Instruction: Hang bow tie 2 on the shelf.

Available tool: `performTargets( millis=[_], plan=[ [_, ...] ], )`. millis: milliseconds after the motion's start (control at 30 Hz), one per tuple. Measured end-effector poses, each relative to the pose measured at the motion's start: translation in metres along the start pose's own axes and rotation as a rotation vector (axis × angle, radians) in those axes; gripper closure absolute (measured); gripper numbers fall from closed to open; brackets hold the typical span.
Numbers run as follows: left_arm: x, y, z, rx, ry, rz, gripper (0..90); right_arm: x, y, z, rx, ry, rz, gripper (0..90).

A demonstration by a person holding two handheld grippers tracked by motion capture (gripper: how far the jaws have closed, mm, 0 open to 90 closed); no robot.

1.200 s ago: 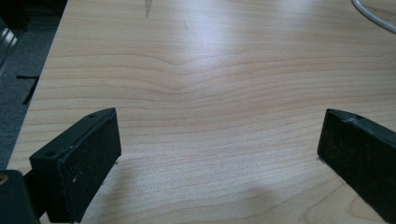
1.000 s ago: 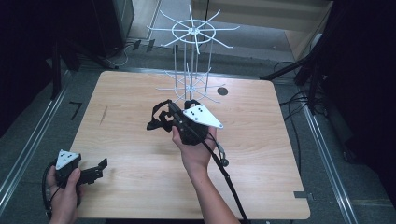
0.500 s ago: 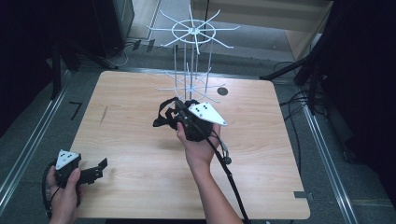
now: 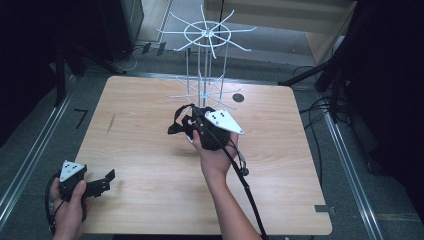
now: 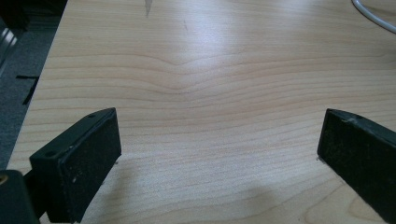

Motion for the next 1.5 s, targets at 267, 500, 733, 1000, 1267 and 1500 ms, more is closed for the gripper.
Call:
performTargets(
  millis=[267,500,733,1000,1267,1500],
  plan=[
    [0.0,0.0,0.0,0.0,-0.001,0.001,0.0,-0.007,-0.002,0.003,0.008,-0.012,-0.006,86.8],
    [0.0,0.0,0.0,0.0,-0.001,0.0,0.0,-0.01,-0.003,0.004,0.024,-0.021,-0.019,77.8],
    [0.0,0.0,0.0,0.0,-0.001,0.0,0.0,-0.015,-0.004,0.001,0.049,-0.012,-0.026,63.5],
    [0.0,0.0,0.0,0.003,-0.004,0.002,0.0,-0.019,-0.005,-0.005,0.072,-0.005,-0.044,54.3],
    [0.0,0.0,0.0,0.003,-0.004,0.002,0.0,-0.022,-0.007,-0.016,0.122,0.023,-0.054,45.1],
    [0.0,0.0,0.0,0.003,-0.004,0.004,0.0,-0.027,-0.006,-0.024,0.129,0.01,-0.056,42.2]
  ],
)
Point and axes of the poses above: each handheld gripper's, and its own axes: z roughly forward along the jaws, x roughly out of its top, y roughly to its right, the point moved 2 cm from there along z, roughly forward along the jaws, and after that the axes turned 14 degrees about -z, right-handed, at the moved point
